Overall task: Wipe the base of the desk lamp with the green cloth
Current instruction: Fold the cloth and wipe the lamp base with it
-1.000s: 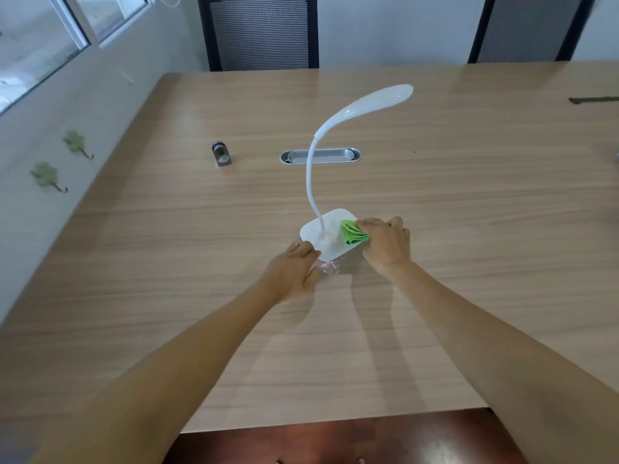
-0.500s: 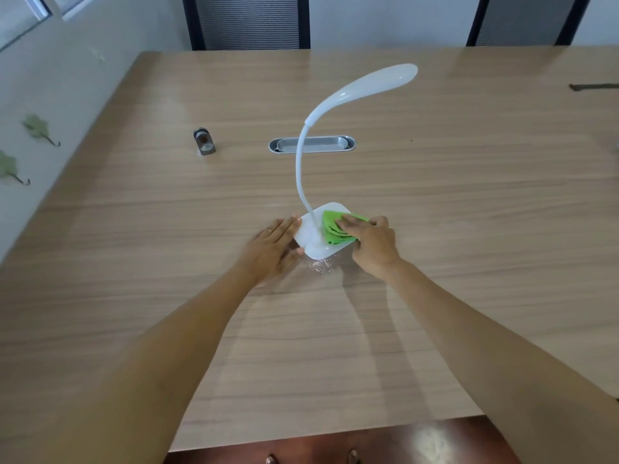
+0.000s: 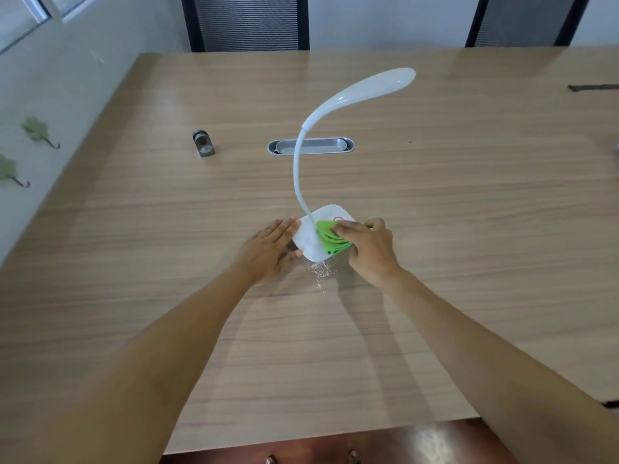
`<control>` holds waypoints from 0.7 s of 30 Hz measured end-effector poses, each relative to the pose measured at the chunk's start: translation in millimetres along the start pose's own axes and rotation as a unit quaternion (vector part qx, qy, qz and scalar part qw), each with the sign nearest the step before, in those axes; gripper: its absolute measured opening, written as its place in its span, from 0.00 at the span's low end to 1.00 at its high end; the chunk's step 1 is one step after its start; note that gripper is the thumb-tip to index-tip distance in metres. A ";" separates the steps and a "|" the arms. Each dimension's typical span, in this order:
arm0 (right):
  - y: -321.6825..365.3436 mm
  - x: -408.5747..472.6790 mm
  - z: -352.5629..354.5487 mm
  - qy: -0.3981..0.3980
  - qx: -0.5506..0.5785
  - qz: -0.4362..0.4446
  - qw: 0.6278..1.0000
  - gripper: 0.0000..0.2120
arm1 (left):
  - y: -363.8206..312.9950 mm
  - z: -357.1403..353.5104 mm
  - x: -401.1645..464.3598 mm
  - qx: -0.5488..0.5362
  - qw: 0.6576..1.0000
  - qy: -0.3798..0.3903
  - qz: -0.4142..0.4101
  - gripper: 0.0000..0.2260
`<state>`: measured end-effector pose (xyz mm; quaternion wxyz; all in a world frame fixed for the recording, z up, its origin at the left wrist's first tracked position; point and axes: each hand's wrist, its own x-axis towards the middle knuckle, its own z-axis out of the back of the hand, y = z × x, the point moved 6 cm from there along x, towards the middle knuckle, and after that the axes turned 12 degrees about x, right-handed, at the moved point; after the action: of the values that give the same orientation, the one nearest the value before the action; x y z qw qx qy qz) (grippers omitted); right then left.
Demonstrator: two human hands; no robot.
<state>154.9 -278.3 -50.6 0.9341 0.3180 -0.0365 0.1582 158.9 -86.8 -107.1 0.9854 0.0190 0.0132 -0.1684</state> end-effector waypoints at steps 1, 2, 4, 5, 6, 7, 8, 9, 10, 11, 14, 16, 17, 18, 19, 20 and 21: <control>0.7 -2.5 -5.5 0.014 -0.003 -0.007 1.000 0.27 | 0.6 -0.7 0.6 0.002 1.000 0.003 0.000 0.46; 1.4 -8.1 -8.1 0.016 -0.005 -0.004 1.000 0.27 | 0.5 -1.1 1.2 0.002 1.000 0.005 -0.002 0.46; 2.1 -23.3 -7.8 0.004 -0.022 0.037 0.999 0.26 | 0.7 -2.3 1.5 0.001 1.000 0.007 -0.003 0.47; 2.2 -32.2 -7.2 0.004 -0.040 0.068 0.997 0.26 | 1.2 -2.7 1.7 -0.001 1.000 0.010 -0.003 0.47; 2.3 -40.1 -7.8 0.014 -0.055 0.097 0.994 0.27 | 1.3 -2.2 1.7 -0.003 1.000 0.013 -0.004 0.48; 3.9 -44.9 -6.9 0.020 -0.062 0.119 0.991 0.27 | 0.8 -1.2 1.9 -0.005 1.000 0.014 -0.003 0.49; 7.1 -44.7 -4.2 0.015 -0.062 0.130 0.990 0.28 | 0.2 1.0 1.9 -0.007 1.000 0.012 -0.002 0.50; 11.3 -39.8 -1.1 0.002 -0.055 0.128 0.990 0.28 | -0.4 3.1 1.5 -0.008 1.000 0.011 0.000 0.51; 16.8 -31.9 2.6 -0.011 -0.046 0.119 0.992 0.28 | -1.0 4.7 1.1 -0.008 1.000 0.013 0.000 0.52; 23.1 -23.9 4.7 -0.019 -0.041 0.109 0.993 0.27 | -1.6 5.8 0.7 -0.009 1.000 0.017 0.000 0.53; 26.5 -8.0 -6.6 0.038 -0.055 0.078 0.995 0.27 | -1.0 7.3 1.1 -0.005 1.000 0.020 0.002 0.53; 17.5 -13.7 -15.4 0.074 -0.054 0.076 0.993 0.27 | -0.3 8.3 1.5 0.004 1.000 0.031 0.000 0.52; 14.2 -21.1 -15.3 0.070 -0.060 0.092 0.992 0.27 | -0.5 7.8 1.9 0.004 0.999 0.040 0.000 0.50; 10.6 -29.5 -14.5 0.061 -0.074 0.114 0.989 0.27 | -1.5 8.9 1.8 0.001 0.999 0.046 0.001 0.49; 7.0 -37.7 -13.0 0.049 -0.086 0.135 0.986 0.27 | -1.8 9.0 1.9 -0.003 0.999 0.049 0.004 0.47; 4.4 -44.6 -10.6 0.044 -0.090 0.148 0.984 0.26 | -2.0 9.8 2.3 -0.005 0.999 0.050 0.007 0.44; 2.4 -47.5 -7.1 0.038 -0.086 0.151 0.984 0.26 | -2.0 9.6 2.7 -0.007 0.998 0.054 0.009 0.41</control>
<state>108.9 -285.1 -62.9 0.9241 0.2211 -0.0622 0.3053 161.0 -90.0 -97.7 0.9848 0.0219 0.0677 -0.1582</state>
